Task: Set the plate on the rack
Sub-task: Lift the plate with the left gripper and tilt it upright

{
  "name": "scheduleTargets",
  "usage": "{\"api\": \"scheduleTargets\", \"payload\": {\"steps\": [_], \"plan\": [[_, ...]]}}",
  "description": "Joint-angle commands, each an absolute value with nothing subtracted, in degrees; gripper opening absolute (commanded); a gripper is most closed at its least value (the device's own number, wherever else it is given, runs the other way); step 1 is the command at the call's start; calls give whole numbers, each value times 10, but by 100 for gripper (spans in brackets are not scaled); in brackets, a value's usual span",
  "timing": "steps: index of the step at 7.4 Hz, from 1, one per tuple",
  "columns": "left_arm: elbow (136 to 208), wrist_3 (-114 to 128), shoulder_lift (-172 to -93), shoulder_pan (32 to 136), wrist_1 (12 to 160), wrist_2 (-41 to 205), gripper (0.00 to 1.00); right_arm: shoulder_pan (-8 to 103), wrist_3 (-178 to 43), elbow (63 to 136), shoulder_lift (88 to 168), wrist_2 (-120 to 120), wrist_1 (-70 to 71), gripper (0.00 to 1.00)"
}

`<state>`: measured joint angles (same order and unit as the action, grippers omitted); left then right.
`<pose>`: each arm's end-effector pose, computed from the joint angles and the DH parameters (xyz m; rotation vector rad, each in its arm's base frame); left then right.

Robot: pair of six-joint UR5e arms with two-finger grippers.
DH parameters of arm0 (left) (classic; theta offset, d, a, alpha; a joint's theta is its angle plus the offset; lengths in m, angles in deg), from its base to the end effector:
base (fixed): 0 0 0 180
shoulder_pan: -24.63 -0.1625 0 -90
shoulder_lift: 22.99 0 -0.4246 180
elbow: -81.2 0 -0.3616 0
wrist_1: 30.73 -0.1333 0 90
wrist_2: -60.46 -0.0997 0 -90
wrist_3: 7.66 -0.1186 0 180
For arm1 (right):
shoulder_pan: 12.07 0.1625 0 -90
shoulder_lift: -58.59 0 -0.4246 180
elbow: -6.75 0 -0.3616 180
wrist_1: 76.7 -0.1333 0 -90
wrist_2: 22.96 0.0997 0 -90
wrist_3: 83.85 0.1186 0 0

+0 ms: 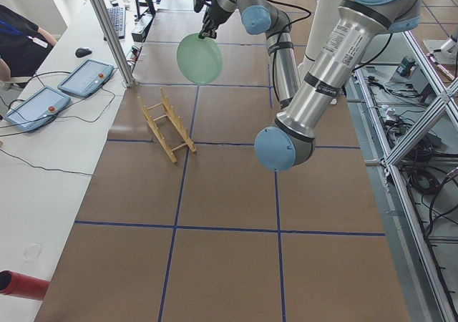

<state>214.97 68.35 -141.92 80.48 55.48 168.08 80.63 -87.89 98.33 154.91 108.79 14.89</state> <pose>0.1744 -0.4306 0.1365 0.4657 1.1417 -0.4521 0.0732 -0.4000 0.7133 -0.0626 -0.7328 0.0179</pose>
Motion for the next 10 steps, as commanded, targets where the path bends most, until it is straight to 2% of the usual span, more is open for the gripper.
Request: {"api": "scheduleTargets", "payload": {"steps": [1,3,4,7,8,10], "plan": [[2158,757,-1329,810,730,1681,0,807,-879,983,1549,1088,149,100],[2152,796,-1216,810,945,1682,0,806,-879,983,1549,1088,149,100],[2124,822,-1188,811,1052,1682,0,806,-879,983,1549,1088,149,100],[1941,921,-1189,840,1371,1694,0,806,-879,983,1549,1088,149,100],[1887,924,-1201,842,1432,1694,0,806,-879,983,1549,1088,149,100],[1811,963,-1283,859,1435,1694,0,807,-879,983,1549,1088,149,100]]}}
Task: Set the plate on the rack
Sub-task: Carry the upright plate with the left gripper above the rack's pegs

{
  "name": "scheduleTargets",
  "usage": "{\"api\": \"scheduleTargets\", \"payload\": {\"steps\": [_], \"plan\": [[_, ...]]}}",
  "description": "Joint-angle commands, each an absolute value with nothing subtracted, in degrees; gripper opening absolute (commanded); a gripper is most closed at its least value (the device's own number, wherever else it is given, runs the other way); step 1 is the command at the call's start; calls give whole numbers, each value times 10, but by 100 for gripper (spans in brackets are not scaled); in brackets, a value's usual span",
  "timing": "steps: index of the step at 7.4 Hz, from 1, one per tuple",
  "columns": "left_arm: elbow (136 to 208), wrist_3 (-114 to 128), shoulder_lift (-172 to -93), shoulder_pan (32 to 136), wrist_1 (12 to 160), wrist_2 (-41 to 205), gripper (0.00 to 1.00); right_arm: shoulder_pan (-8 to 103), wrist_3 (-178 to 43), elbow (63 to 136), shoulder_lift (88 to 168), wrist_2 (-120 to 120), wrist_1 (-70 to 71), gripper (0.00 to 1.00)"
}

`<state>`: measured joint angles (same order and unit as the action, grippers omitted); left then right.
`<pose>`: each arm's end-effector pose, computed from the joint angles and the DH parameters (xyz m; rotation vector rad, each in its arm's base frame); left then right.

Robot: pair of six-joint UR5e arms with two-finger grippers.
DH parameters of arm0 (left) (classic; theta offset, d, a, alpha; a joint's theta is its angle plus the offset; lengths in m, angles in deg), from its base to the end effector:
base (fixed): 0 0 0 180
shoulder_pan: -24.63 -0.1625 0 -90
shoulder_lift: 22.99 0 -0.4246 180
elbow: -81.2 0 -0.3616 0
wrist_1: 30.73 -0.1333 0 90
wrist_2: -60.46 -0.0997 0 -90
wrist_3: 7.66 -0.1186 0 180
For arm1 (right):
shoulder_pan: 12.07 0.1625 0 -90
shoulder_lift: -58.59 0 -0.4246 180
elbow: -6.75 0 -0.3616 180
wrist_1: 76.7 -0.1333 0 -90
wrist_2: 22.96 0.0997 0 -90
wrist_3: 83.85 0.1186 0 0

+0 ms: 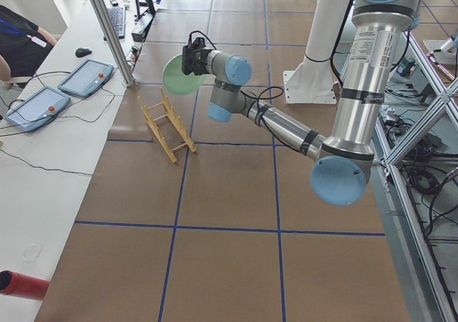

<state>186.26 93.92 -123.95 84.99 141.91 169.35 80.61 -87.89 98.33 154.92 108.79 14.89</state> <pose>0.1549 -0.4642 0.2904 0.5785 1.8259 -0.5458 0.0731 -0.3999 0.7134 -0.0629 -0.7328 0.0177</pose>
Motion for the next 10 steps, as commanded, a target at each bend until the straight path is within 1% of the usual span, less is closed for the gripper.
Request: {"api": "scheduleTargets", "payload": {"steps": [1,4,5,8,10], "plan": [[1782,967,-1309,859,1437,1694,0,807,-879,983,1549,1088,149,100],[1668,989,-1399,860,1440,1690,0,807,-879,984,1549,1088,149,100],[1642,988,-1415,860,1440,1688,0,807,-879,984,1549,1088,149,100],[1573,984,-1453,860,1443,1675,0,806,-879,984,1549,1088,149,100],[1552,984,-1463,860,1453,1671,0,807,-879,984,1549,1088,149,100]]}}
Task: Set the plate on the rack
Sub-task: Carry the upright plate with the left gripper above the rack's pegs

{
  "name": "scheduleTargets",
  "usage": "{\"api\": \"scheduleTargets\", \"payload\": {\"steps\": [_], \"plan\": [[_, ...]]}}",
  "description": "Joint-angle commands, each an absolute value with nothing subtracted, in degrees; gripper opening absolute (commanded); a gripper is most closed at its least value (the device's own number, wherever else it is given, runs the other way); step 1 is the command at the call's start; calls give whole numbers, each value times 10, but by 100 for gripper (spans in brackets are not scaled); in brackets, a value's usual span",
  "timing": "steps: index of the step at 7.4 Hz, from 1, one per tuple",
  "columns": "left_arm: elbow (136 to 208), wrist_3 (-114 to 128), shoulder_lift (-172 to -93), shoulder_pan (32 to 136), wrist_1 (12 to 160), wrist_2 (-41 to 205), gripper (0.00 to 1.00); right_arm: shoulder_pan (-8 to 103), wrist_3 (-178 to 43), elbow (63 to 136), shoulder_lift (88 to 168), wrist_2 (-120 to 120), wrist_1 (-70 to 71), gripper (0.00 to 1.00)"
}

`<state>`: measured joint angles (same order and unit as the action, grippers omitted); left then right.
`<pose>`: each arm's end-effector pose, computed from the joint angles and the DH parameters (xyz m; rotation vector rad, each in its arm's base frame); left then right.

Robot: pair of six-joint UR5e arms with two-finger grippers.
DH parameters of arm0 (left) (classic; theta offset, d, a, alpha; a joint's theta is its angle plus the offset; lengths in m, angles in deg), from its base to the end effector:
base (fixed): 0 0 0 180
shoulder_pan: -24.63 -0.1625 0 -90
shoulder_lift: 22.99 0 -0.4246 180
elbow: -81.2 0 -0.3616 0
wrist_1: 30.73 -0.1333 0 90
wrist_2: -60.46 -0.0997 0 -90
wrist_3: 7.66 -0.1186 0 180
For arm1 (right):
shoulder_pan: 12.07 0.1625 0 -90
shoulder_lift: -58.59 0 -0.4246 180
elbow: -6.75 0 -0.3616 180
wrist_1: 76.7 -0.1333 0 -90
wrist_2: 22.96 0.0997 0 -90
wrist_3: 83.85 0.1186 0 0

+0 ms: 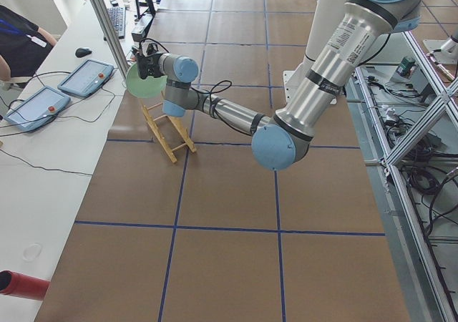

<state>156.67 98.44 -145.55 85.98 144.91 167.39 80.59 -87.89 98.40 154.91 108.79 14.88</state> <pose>0.2293 -0.6257 0.2848 0.5096 1.7825 -0.6915 0.0730 -0.4002 0.7128 -0.0615 -0.7327 0.0168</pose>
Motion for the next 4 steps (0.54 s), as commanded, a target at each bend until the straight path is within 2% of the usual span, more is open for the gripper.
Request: {"api": "scheduleTargets", "payload": {"steps": [1,4], "plan": [[1545,984,-1469,860,1452,1671,0,807,-879,983,1549,1088,149,100],[1520,983,-1477,858,1453,1671,0,807,-879,984,1549,1088,149,100]]}}
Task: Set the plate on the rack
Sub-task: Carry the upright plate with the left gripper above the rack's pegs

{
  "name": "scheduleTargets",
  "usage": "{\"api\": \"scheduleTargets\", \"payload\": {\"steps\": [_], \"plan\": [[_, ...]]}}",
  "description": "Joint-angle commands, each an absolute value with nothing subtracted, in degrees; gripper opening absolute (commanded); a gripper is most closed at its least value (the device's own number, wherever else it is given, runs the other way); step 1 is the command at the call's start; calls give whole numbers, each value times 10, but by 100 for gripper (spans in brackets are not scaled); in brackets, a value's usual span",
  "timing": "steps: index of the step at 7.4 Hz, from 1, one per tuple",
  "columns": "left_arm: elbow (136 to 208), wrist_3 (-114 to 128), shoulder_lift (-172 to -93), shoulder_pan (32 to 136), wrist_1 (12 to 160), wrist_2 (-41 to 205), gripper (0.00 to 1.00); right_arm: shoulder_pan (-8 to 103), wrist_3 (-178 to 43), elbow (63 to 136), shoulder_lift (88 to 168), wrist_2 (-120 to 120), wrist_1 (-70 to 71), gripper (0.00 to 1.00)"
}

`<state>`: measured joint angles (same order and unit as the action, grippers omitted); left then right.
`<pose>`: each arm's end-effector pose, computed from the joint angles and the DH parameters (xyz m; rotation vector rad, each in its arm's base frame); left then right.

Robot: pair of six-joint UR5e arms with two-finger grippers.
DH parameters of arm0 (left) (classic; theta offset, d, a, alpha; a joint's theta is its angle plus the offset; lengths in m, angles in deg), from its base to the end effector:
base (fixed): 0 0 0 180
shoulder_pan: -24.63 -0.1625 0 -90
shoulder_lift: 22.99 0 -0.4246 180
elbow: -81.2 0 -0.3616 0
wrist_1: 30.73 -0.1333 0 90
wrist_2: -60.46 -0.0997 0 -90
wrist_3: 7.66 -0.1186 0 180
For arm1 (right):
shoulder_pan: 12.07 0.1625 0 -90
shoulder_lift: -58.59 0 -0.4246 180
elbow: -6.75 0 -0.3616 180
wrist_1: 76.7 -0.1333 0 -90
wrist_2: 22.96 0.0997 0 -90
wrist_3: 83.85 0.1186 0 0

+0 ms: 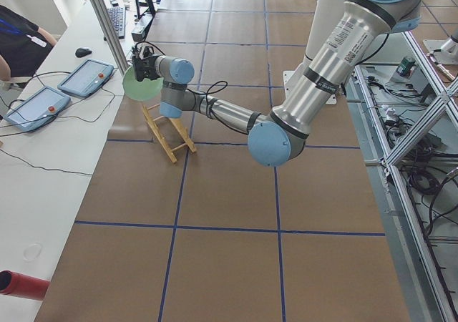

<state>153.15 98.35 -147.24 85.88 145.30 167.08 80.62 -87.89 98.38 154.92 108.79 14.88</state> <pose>0.2381 -0.6406 0.2911 0.5018 1.7614 -0.7082 0.0732 -0.4000 0.7130 -0.0618 -0.7328 0.0174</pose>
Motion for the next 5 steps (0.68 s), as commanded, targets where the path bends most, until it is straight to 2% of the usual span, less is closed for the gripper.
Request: {"api": "scheduleTargets", "payload": {"steps": [1,5], "plan": [[1513,979,-1481,858,1453,1671,0,806,-879,984,1549,1088,149,100],[1493,971,-1488,849,1458,1671,0,807,-879,984,1549,1088,149,100]]}}
